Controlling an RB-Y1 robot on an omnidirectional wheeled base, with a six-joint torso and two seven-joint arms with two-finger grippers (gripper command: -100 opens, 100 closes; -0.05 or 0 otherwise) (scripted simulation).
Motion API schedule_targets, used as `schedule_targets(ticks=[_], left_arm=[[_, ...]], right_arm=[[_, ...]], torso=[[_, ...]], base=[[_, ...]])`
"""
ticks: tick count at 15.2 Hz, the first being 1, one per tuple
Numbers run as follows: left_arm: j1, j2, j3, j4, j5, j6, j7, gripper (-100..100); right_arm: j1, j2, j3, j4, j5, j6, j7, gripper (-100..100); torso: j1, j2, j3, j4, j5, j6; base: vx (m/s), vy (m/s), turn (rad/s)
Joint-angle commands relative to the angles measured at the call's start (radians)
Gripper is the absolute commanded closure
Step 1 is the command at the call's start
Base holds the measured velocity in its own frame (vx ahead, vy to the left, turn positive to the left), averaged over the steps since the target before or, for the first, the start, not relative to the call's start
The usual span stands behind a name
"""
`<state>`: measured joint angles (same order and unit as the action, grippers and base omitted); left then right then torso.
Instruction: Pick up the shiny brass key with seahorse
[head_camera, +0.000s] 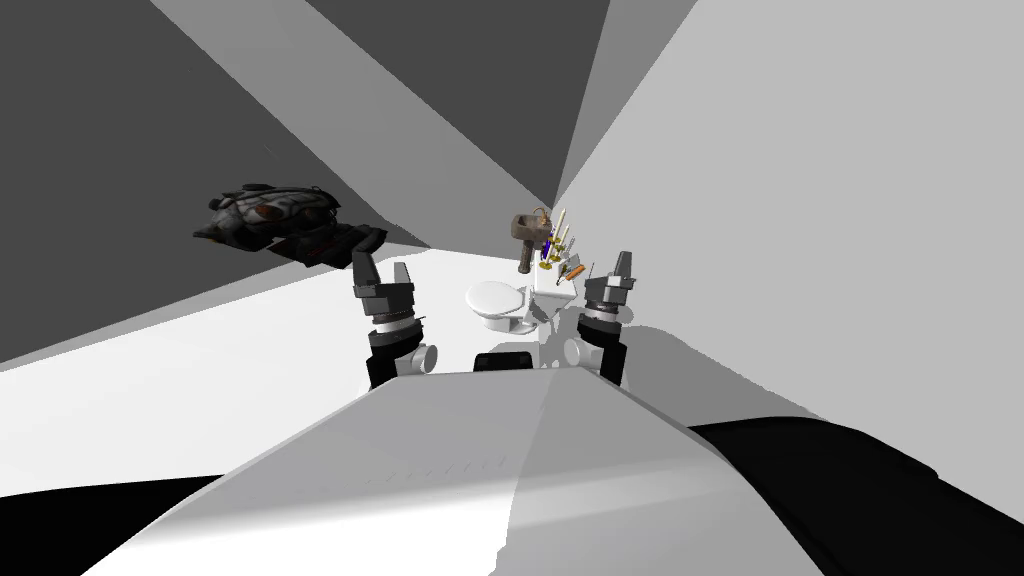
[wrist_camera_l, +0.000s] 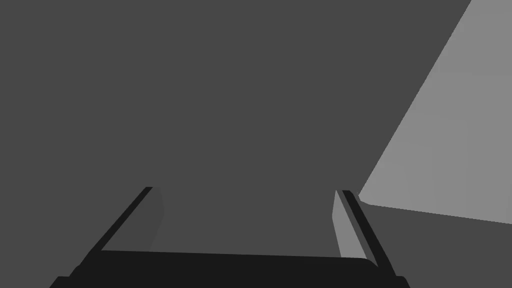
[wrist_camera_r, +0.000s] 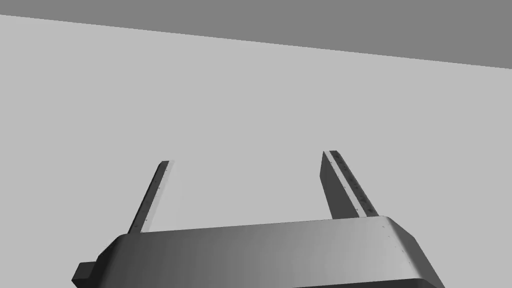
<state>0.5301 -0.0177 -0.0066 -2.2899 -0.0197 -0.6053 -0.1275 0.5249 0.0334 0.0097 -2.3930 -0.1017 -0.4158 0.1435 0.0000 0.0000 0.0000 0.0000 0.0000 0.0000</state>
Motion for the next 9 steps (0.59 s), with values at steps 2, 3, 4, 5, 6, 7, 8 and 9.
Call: schedule_targets(ticks=[2,3,4,5,6,7,8,9], left_arm=[[0.000,0.000,0.000,0.000,0.000,0.000,0.000,0],[0.000,0.000,0.000,0.000,0.000,0.000,0.000,0],[0.000,0.000,0.000,0.000,0.000,0.000,0.000,0],[0.000,0.000,0.000,0.000,0.000,0.000,0.000,0],[0.000,0.000,0.000,0.000,0.000,0.000,0.000,0],[0.000,0.000,0.000,0.000,0.000,0.000,0.000,0],[0.000,0.000,0.000,0.000,0.000,0.000,0.000,0],[0.000,0.000,0.000,0.000,0.000,0.000,0.000,0]], right_arm=[[-0.005,-0.054,-0.003,0.013,0.007,0.005,0.000,-100],[-0.011,-0.087,-0.005,0.026,0.013,0.009,0.000,-100],[-0.011,-0.091,-0.005,0.026,0.013,0.009,0.000,-100],[-0.018,-0.125,-0.009,0.043,0.022,0.016,0.001,-100],[-0.018,-0.129,-0.009,0.043,0.022,0.016,0.001,-100],[-0.027,-0.164,-0.014,0.064,0.033,0.024,0.001,-100],[-0.027,-0.166,-0.014,0.064,0.033,0.024,0.001,-100],[-0.037,-0.200,-0.019,0.089,0.045,0.033,0.001,-100]], torso=[[0.000,0.000,0.000,0.000,0.000,0.000],[0.001,0.000,0.000,0.000,0.000,0.000],[0.001,0.000,0.000,0.000,0.000,0.000],[0.002,-0.001,0.000,0.000,0.000,0.000],[0.002,-0.001,-0.001,0.000,0.000,0.000],[0.002,-0.001,-0.001,0.000,0.000,0.000],[0.003,-0.001,-0.001,0.000,0.001,0.000],[0.003,-0.001,-0.001,0.000,0.001,0.000]], base=[[0.004,0.017,-0.003],[0.008,0.031,-0.005],[0.009,0.031,-0.006],[0.016,0.035,-0.005],[0.015,0.039,-0.005],[0.010,0.046,-0.008],[0.006,0.047,-0.006],[0.014,0.054,-0.008]])
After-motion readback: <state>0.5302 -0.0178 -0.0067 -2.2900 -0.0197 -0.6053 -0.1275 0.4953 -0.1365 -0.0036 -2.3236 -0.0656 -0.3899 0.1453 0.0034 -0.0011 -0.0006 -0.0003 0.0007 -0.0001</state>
